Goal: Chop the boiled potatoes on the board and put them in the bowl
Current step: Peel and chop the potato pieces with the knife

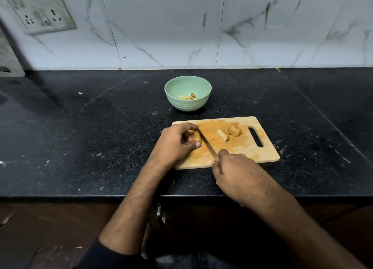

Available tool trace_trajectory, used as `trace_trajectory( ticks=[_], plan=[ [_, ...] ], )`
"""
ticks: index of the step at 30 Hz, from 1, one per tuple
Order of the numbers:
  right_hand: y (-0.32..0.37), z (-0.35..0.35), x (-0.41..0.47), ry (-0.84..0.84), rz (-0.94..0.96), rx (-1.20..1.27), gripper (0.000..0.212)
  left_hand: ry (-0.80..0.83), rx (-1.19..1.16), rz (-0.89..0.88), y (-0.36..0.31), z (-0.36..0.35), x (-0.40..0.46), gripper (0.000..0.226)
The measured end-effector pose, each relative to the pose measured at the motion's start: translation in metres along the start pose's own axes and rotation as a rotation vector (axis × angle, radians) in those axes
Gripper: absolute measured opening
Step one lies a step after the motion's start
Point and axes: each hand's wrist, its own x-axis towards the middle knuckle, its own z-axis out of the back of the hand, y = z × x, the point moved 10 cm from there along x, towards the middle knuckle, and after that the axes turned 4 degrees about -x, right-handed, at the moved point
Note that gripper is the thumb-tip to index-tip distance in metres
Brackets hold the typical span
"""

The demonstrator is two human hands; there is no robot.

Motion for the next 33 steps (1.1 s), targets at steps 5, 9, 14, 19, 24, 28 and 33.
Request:
trace_trajectory(
  ticks=[5, 9, 14, 19, 24, 28, 33],
  plan=[
    [-0.003, 0.007, 0.004, -0.005, -0.018, -0.024, 0.031, -0.105, -0.009, -0.011, -0.002, 0.001, 0.000, 0.048],
    [-0.004, 0.016, 0.002, -0.049, -0.031, 0.000, 0.030, -0.201, -0.033, -0.048, 0.004, 0.005, -0.006, 0.058],
    [-0.002, 0.018, 0.006, -0.058, -0.038, 0.052, 0.034, -0.214, -0.054, -0.052, 0.002, 0.004, -0.007, 0.053],
    [-0.003, 0.017, 0.012, -0.044, -0.049, 0.036, 0.041, -0.231, -0.038, -0.064, 0.001, 0.005, -0.008, 0.044],
    [0.002, 0.014, 0.009, -0.017, -0.029, 0.048, 0.037, -0.230, 0.000, -0.114, -0.006, 0.005, -0.009, 0.040],
    [0.004, 0.012, 0.007, 0.006, -0.031, 0.060, 0.033, -0.219, 0.007, -0.112, -0.006, 0.005, -0.008, 0.039],
    [0.003, 0.007, 0.009, 0.088, -0.066, 0.075, 0.031, -0.203, 0.000, -0.094, -0.004, 0.006, -0.006, 0.038]
  ],
)
